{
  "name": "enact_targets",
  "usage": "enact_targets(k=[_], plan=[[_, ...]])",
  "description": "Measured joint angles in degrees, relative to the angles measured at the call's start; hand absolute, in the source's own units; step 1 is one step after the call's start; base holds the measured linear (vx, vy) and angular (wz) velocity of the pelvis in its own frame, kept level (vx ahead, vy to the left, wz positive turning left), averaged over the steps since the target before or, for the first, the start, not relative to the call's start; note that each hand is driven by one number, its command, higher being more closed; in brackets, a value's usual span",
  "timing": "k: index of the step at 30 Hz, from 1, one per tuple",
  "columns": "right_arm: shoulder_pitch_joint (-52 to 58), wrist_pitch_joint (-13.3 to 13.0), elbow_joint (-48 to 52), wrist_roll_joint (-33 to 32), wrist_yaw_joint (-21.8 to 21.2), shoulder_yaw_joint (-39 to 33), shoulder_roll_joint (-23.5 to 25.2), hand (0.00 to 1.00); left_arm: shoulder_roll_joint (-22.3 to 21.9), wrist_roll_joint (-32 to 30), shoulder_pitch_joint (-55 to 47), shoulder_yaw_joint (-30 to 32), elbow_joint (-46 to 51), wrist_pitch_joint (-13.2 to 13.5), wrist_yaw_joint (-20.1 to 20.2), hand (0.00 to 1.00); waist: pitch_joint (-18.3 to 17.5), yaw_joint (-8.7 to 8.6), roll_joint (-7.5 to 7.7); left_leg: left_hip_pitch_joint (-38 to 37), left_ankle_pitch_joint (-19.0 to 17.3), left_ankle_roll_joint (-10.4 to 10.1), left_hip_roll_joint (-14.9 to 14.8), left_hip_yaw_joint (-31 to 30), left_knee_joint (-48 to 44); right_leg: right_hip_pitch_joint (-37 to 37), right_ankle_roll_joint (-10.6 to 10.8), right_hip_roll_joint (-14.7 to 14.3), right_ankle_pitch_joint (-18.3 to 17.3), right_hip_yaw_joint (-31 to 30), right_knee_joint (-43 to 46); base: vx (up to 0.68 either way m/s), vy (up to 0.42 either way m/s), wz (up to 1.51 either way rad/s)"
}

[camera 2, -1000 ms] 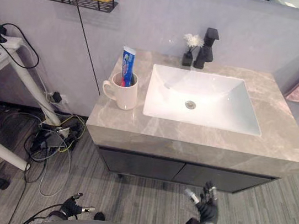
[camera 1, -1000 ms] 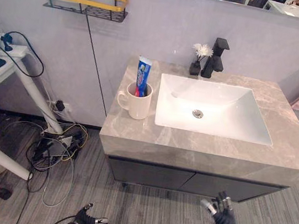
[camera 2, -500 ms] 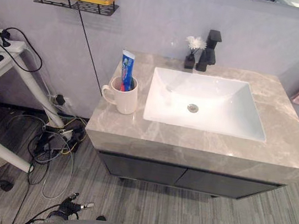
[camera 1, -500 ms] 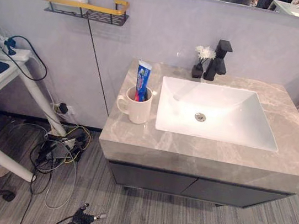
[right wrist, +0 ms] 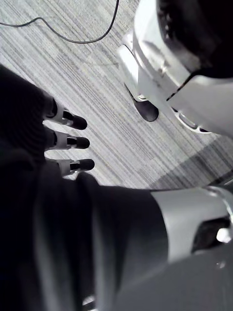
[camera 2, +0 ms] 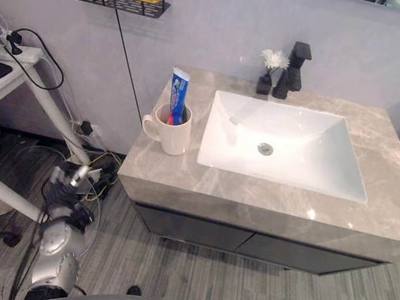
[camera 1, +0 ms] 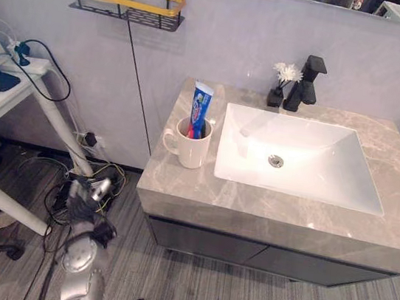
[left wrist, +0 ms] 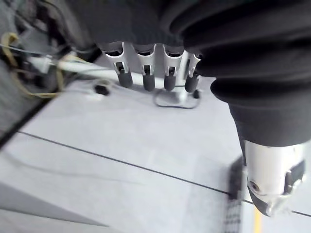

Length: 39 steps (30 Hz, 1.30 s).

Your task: Organize washtable

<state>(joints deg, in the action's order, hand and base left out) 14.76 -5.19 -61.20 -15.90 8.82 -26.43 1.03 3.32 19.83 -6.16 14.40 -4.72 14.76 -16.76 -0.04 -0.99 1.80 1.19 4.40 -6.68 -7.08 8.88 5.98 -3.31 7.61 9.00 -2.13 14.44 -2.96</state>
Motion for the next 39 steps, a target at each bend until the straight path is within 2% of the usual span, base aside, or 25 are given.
enact_targets(k=[4, 8, 9, 15, 33, 39], plan=[[0.04, -0.72, -0.21, -0.03, -0.34, 0.01, -0.38, 0.0, -0.7, -0.05, 1.93, -1.52, 14.97, 3.05, -1.78, 0.0, 0.09, -0.03, -0.46, -0.07, 0.02, -0.01, -0.11, 0.27, -0.38, -0.15, 0.02, -0.08, 0.04, -0.72, 0.15, 0.0, 0.002, -0.02], [0.13, -0.72, -0.22, -0.02, -1.15, -0.15, -0.48, 0.0, -0.83, -0.09, 2.6, -5.04, 20.67, 5.19, -0.88, 0.0, -0.16, -0.13, -0.67, 0.0, 0.02, 0.01, -0.11, 0.57, -0.26, 0.31, 0.09, 0.0, 0.1, -1.16, 0.53, -0.01, 0.009, -0.04], [0.26, -0.72, -0.22, -0.01, -1.38, -0.14, -0.47, 0.0, -0.96, -0.08, 3.13, -5.91, 21.11, 5.4, -0.43, 1.0, -0.22, -0.13, -0.69, 0.0, 0.03, 0.01, -0.12, 0.56, -0.15, 0.33, 0.1, -0.01, 0.11, -1.18, 0.57, -0.03, 0.014, -0.01], [0.64, -0.62, -0.3, 1.29, -1.99, -0.05, -0.52, 0.0, -1.21, 0.1, 4.39, -11.46, 25.07, 5.71, 2.91, 1.0, -1.18, -0.17, -0.34, 0.42, 0.09, 0.05, -0.12, 0.8, -0.16, 1.29, 0.12, 0.08, 0.09, -1.5, 1.27, 0.0, 0.001, -0.01], [0.23, -0.52, -2.57, 1.45, -2.05, 1.46, -1.62, 0.0, -0.6, 6.24, 6.66, -27.72, 25.21, 5.25, 9.53, 1.0, -1.97, -0.17, 0.35, 1.48, 0.49, 0.18, -0.09, 0.66, -0.54, 2.59, 0.13, 0.16, 0.08, -1.58, 1.89, 0.0, 0.0, 0.0], [-0.1, -0.49, -3.59, 1.45, -1.97, 1.46, -1.91, 0.0, 1.97, 6.52, 6.49, -31.24, 21.91, 4.25, 11.95, 1.0, -2.26, -0.21, 0.44, 1.04, 0.58, 0.17, -0.1, 0.43, -0.4, 2.26, 0.12, 0.11, 0.09, -1.13, 1.73, 0.0, 0.0, 0.01]])
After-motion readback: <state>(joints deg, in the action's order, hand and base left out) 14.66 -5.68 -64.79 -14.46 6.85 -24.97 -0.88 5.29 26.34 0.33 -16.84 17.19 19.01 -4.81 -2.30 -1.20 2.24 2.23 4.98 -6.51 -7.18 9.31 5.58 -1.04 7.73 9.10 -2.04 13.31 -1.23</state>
